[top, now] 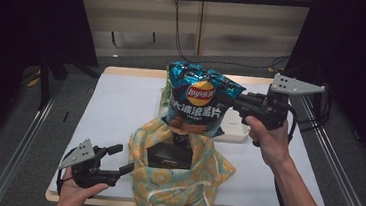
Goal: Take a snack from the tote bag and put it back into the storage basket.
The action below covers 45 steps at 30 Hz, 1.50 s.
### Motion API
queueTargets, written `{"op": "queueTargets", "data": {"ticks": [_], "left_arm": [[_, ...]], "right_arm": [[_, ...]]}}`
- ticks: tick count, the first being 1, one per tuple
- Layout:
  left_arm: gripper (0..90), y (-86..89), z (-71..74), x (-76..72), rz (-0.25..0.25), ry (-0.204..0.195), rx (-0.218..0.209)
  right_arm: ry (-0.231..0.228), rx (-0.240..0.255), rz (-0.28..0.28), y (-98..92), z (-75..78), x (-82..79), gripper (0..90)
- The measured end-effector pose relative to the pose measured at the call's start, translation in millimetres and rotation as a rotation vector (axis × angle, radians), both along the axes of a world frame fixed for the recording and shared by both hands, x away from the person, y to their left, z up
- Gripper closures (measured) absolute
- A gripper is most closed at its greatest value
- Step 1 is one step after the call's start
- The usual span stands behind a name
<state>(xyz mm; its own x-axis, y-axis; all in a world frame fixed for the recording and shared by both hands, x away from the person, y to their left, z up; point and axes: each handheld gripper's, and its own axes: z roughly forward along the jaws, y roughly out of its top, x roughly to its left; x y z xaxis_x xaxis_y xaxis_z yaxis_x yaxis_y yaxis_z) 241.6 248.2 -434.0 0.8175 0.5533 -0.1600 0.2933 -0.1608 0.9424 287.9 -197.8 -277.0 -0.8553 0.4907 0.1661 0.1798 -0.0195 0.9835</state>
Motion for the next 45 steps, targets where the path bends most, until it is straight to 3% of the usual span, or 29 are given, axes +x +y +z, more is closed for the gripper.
{"op": "queueTargets", "data": {"ticks": [2, 4, 5, 6, 8, 9, 10, 11, 12, 15, 16, 17, 18, 19, 20, 22, 25, 27, 28, 29, 32, 35, 36, 37, 39, 45], "left_arm": [[15.8, 0.0, -0.4, 0.1, 0.041, -0.002, 0.035], [12.1, 0.8, -1.7, 2.9, 0.016, 0.005, 0.036], [11.3, 0.5, -1.4, 2.4, 0.038, 0.004, 0.049], [10.1, 1.3, -1.9, 3.8, 0.008, 0.006, 0.037], [7.7, 1.4, -1.9, 3.8, 0.008, 0.001, 0.038], [7.5, 1.5, -2.0, 3.5, 0.011, 0.003, 0.034], [6.9, 1.3, -1.3, 2.1, 0.046, -0.004, 0.053], [5.9, 2.1, -1.8, 3.1, 0.029, 0.002, 0.031], [5.5, 2.3, -1.5, 2.4, 0.054, 0.001, 0.044], [4.1, 4.4, -2.5, 4.8, 0.035, 0.005, 0.028], [4.0, 5.0, -2.8, 5.2, 0.035, 0.003, 0.032], [3.5, 4.0, -2.8, 4.2, 0.07, 0.011, 0.033], [2.3, 5.6, -3.3, 5.8, 0.045, 0.01, 0.032], [1.3, 5.8, -3.6, 5.5, 0.067, 0.007, 0.046], [1.4, 5.1, -4.3, 5.2, 0.073, 0.02, 0.027], [1.4, 7.1, -4.9, 6.3, 0.067, 0.014, 0.047], [1.4, 8.1, -5.8, 7.3, 0.05, 0.025, 0.018], [1.4, 10.0, -5.2, 7.6, 0.057, 0.015, 0.048], [1.4, 10.7, -5.9, 8.4, 0.036, 0.019, 0.031], [1.4, 10.3, -5.7, 7.4, 0.064, 0.011, 0.048], [1.4, 10.6, -6.1, 8.1, 0.071, 0.005, 0.051], [1.4, 13.0, -6.4, 11.3, 0.044, -0.003, 0.05], [1.4, 11.9, -6.8, 10.9, 0.055, 0.01, 0.029], [1.4, 11.8, -6.5, 11.0, 0.079, 0.005, 0.045], [1.4, 13.4, -7.3, 13.6, 0.051, 0.009, 0.041], [1.5, 12.3, -6.9, 14.2, 0.075, 0.015, 0.053]], "right_arm": [[0.0, 0.002, -0.008, -3.5, 2.8, 1.3, 85.5], [0.001, 0.004, -0.017, -6.4, 5.3, 3.0, 85.5], [0.0, 0.004, -0.02, -7.8, 6.3, 4.1, 85.5], [0.001, 0.001, -0.025, -9.3, 7.4, 5.1, 85.5], [0.0, 0.004, -0.032, -12.2, 8.7, 7.9, 85.4], [0.0, 0.003, -0.037, -13.8, 8.7, 9.6, 85.4], [0.002, -0.003, -0.04, -15.4, 8.8, 11.2, 85.5], [0.005, -0.004, -0.044, -16.9, 8.7, 13.3, 85.5], [0.007, -0.006, -0.05, -19.0, 8.6, 15.6, 85.5], [0.012, -0.002, -0.068, -25.7, 9.2, 22.3, 85.5], [0.015, 0.003, -0.076, -27.8, 9.4, 24.5, 85.4], [0.011, 0.0, -0.08, -30.1, 9.6, 26.7, 85.4], [0.01, -0.001, -0.083, -32.1, 9.8, 28.9, 85.5], [0.011, 0.001, -0.089, -33.5, 9.9, 30.6, 85.4], [0.013, 0.001, -0.094, -35.8, 9.7, 33.8, 85.4], [0.022, 0.0, -0.105, -39.3, 9.0, 39.1, 85.4], [0.024, -0.008, -0.117, -43.4, 7.8, 46.5, 85.4], [0.029, -0.016, -0.125, -45.9, 5.7, 52.5, 85.4], [0.03, -0.016, -0.129, -46.6, 4.6, 55.1, 85.4], [0.035, -0.02, -0.138, -48.2, 2.5, 59.0, 85.4], [0.044, -0.025, -0.146, -51.0, -4.0, 68.9, 85.4], [0.061, -0.032, -0.159, -52.8, -11.2, 77.5, 85.3], [0.062, -0.038, -0.164, -53.6, -13.6, 80.6, 85.3], [0.068, -0.041, -0.169, -54.4, -16.1, 83.8, 85.3], [0.08, -0.042, -0.178, -56.5, -22.1, 91.8, 85.3], [0.112, -0.051, -0.194, -59.8, -39.7, 112.8, 85.3]]}}
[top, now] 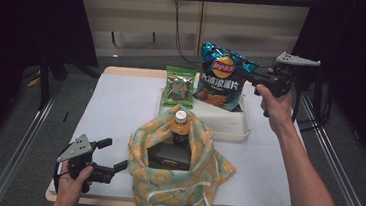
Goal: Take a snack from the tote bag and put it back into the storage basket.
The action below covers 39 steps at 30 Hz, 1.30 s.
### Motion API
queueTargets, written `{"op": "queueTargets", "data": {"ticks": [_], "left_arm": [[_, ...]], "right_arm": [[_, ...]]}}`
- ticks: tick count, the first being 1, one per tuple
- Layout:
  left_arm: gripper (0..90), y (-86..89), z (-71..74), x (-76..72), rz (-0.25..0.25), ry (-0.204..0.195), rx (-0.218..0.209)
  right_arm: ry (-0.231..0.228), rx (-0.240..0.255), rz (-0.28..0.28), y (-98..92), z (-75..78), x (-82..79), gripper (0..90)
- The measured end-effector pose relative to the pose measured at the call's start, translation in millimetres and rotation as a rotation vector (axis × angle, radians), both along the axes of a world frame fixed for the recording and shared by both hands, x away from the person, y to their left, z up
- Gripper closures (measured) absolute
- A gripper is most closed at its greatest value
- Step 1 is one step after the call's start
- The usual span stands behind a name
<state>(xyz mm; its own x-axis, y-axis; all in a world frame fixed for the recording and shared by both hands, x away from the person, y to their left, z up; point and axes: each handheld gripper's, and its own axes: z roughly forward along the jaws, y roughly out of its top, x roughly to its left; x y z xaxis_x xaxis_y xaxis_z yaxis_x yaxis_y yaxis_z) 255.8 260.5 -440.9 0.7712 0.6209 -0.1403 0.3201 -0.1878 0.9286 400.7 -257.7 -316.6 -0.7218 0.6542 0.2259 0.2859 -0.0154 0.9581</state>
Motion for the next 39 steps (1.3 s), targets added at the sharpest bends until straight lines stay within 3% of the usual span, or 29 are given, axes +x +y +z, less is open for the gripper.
{"op": "queueTargets", "data": {"ticks": [10, 13, 31, 39], "left_arm": [[1.7, -0.6, -0.3, -0.2, 0.0, 0.003, 0.007], [2.0, -1.4, -0.9, -0.8, -0.011, 0.001, 0.024], [2.1, 0.7, -1.6, 0.3, -0.009, -0.001, 0.019], [2.0, 0.4, -1.4, -0.1, -0.013, -0.004, 0.021]], "right_arm": [[0.044, -0.013, 0.001, 3.8, -20.0, 18.9, 85.2], [0.052, -0.022, -0.003, 5.8, -22.8, 21.5, 85.2], [0.115, -0.056, -0.03, 7.1, -47.1, 40.2, 85.2], [0.123, -0.063, -0.022, 10.4, -52.9, 43.1, 85.2]]}}
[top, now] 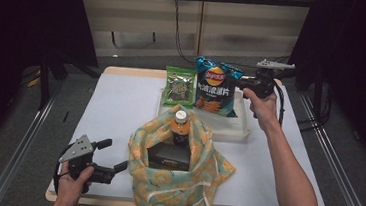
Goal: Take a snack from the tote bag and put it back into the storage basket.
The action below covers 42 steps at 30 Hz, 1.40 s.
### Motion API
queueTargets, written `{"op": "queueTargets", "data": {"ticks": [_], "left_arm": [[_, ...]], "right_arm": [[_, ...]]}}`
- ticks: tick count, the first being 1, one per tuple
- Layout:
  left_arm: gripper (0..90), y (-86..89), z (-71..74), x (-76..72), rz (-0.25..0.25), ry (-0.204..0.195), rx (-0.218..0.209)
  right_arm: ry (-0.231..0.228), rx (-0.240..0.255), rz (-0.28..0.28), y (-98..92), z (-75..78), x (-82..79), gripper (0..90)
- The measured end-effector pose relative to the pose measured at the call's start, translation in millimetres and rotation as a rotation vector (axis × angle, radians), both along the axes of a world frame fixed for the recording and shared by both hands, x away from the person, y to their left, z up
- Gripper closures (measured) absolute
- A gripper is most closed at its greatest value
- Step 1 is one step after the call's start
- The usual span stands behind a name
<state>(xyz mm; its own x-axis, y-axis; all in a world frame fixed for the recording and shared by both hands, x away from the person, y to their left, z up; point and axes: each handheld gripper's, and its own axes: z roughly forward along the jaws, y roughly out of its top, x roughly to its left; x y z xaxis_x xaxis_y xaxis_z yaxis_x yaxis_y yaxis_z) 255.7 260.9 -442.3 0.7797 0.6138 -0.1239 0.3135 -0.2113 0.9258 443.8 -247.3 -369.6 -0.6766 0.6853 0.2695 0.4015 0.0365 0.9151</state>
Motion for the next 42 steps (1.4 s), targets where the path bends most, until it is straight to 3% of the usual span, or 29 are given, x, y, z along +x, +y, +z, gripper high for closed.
{"op": "queueTargets", "data": {"ticks": [4, 26, 42], "left_arm": [[2.0, 0.3, 0.4, -1.8, 0.019, -0.001, 0.005], [2.2, 1.3, 0.8, -0.6, 0.013, 0.001, 0.011], [2.2, 0.3, -1.8, 2.1, 0.007, 0.012, 0.013]], "right_arm": [[0.008, -0.006, -0.003, 0.9, -2.2, 0.8, 85.2], [0.052, -0.03, -0.033, -12.8, -19.8, 17.7, 82.7], [0.056, -0.043, -0.097, -31.0, -25.8, 27.9, 81.1]]}}
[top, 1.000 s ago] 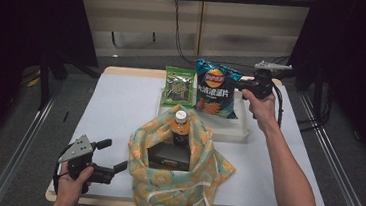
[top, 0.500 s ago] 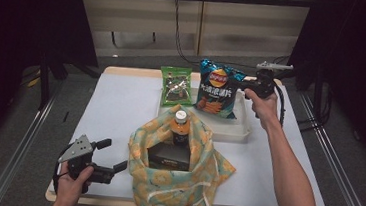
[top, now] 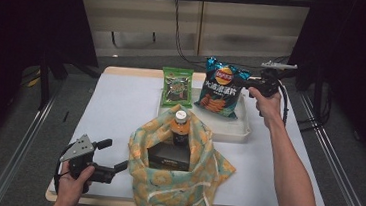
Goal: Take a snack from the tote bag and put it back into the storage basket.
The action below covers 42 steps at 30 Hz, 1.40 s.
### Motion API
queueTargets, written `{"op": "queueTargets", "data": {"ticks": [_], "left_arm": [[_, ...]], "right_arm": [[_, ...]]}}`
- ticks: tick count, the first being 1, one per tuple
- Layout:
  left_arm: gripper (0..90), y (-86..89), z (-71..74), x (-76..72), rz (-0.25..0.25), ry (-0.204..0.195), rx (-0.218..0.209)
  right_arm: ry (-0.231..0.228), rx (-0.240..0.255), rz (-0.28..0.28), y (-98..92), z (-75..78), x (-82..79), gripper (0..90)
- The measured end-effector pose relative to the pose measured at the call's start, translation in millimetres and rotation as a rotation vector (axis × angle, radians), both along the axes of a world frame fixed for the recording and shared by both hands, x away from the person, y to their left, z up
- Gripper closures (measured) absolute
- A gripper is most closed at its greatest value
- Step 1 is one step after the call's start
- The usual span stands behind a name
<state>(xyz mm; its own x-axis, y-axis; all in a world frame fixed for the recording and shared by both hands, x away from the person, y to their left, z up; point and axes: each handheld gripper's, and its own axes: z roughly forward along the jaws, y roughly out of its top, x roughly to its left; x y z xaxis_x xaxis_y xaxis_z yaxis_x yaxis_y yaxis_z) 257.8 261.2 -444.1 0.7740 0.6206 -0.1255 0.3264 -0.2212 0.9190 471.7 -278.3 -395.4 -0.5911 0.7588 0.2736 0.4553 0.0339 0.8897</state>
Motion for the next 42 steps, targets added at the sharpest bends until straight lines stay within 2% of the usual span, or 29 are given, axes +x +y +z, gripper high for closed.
{"op": "queueTargets", "data": {"ticks": [7, 11, 14, 16, 18, 20, 23, 25, 26, 29, 31, 33, 36, 37, 39, 40, 41, 42], "left_arm": [[2.2, -1.4, -0.4, 0.3, -0.002, 0.001, -0.002], [2.2, -1.6, -0.2, 0.4, -0.002, 0.004, -0.005], [2.2, -0.9, 0.1, 0.3, -0.003, -0.003, 0.001], [2.2, -1.3, 0.3, -0.3, 0.002, 0.0, -0.009], [2.2, -0.6, 0.5, -0.2, -0.002, -0.006, 0.001], [2.2, -0.7, 0.4, -0.4, -0.004, -0.003, -0.006], [2.2, -0.7, 0.5, -0.7, -0.007, -0.004, -0.006], [2.3, -0.9, 0.4, -0.9, -0.007, -0.004, -0.007], [2.2, -0.7, 1.2, -1.5, 0.001, -0.006, 0.013], [2.3, -1.8, 0.5, -0.6, -0.004, -0.004, 0.001], [2.4, -2.3, 0.9, -1.2, 0.004, -0.002, 0.011], [2.4, -1.9, 1.0, -1.3, -0.002, -0.007, 0.016], [2.4, -1.7, 0.6, -0.9, -0.003, -0.005, 0.007], [2.4, -1.9, 0.6, -0.9, -0.002, -0.004, 0.003], [2.4, -2.0, 0.7, -0.9, -0.003, -0.005, 0.003], [2.4, -2.0, 1.2, -1.3, 0.004, -0.006, 0.017], [2.4, -2.3, 1.3, -1.5, 0.003, -0.007, 0.015], [2.4, -2.3, 1.5, -1.5, 0.001, -0.009, 0.014]], "right_arm": [[-0.007, -0.008, -0.01, -1.6, -2.2, 2.0, 79.8], [-0.01, -0.011, -0.029, 0.5, -7.5, 2.5, 74.0], [0.001, -0.028, -0.049, 1.9, -8.6, 2.5, 65.3], [0.007, -0.043, -0.056, 2.5, -9.9, 3.0, 55.7], [0.012, -0.047, -0.068, 2.3, -10.3, 2.3, 52.8], [0.013, -0.047, -0.075, 1.8, -10.7, 1.7, 43.9], [0.016, -0.055, -0.081, 1.5, -11.4, -1.7, 36.0], [0.013, -0.057, -0.082, 0.1, -13.2, -5.2, 33.4], [0.018, -0.058, -0.086, -1.6, -14.5, -8.0, 33.1], [0.031, -0.053, -0.087, -4.3, -17.8, -13.4, 30.8], [0.012, -0.047, -0.088, -6.0, -19.0, -17.9, 30.5], [0.015, -0.044, -0.094, -7.3, -19.9, -22.5, 30.3], [0.011, -0.046, -0.086, -9.9, -21.4, -30.8, 36.0], [0.009, -0.047, -0.088, -10.2, -21.2, -34.8, 42.9], [0.004, -0.046, -0.083, -10.7, -21.5, -39.7, 48.3], [0.005, -0.046, -0.082, -10.3, -21.5, -42.1, 59.9], [0.004, -0.035, -0.061, -10.0, -22.0, -44.3, 66.5], [0.0, -0.033, -0.05, -8.8, -22.3, -45.9, 69.1]]}}
